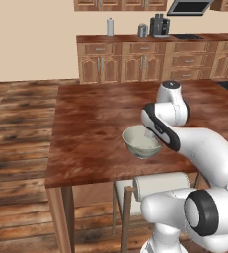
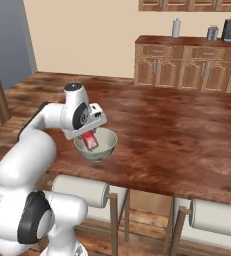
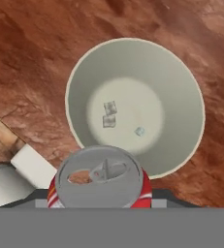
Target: Open the fridge, grab two sodas, and place both sodas inside the bowl with ice on the dining counter.
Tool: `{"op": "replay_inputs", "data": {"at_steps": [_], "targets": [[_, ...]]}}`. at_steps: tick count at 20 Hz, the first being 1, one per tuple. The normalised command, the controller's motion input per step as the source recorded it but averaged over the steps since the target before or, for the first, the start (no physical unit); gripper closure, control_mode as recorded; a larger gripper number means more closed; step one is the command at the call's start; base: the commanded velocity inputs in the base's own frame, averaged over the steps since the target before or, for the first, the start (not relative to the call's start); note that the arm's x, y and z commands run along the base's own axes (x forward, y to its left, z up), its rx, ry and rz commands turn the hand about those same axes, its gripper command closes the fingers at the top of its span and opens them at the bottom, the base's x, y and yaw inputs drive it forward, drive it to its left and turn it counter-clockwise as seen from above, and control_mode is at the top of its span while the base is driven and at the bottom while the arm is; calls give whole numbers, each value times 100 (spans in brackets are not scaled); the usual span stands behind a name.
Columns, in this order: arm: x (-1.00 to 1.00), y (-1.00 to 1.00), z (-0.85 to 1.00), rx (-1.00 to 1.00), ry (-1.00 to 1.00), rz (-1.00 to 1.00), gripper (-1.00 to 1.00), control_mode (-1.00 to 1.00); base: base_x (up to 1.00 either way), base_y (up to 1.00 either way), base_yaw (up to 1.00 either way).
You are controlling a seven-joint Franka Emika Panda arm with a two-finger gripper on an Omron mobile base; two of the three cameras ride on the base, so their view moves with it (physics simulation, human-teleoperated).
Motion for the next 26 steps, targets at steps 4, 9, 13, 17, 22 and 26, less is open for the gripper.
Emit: {"op": "replay_inputs", "data": {"at_steps": [4, 9, 13, 17, 22, 26], "targets": [[12, 0, -25, 0, 8, 1, 100, -100, 0, 0, 0], [9, 0, -25, 0, 7, 1, 100, -100, 0, 0, 0], [7, 0, -22, 0, 6, 1, 100, -100, 0, 0, 0], [5, 0, -14, 0, 5, 1, 100, -100, 0, 0, 0], [4, 0, -4, 0, 5, 3, 100, -100, 0, 0, 0], [10, 0, 0, 0, 1, 4, 100, -100, 0, 0, 0]]}}
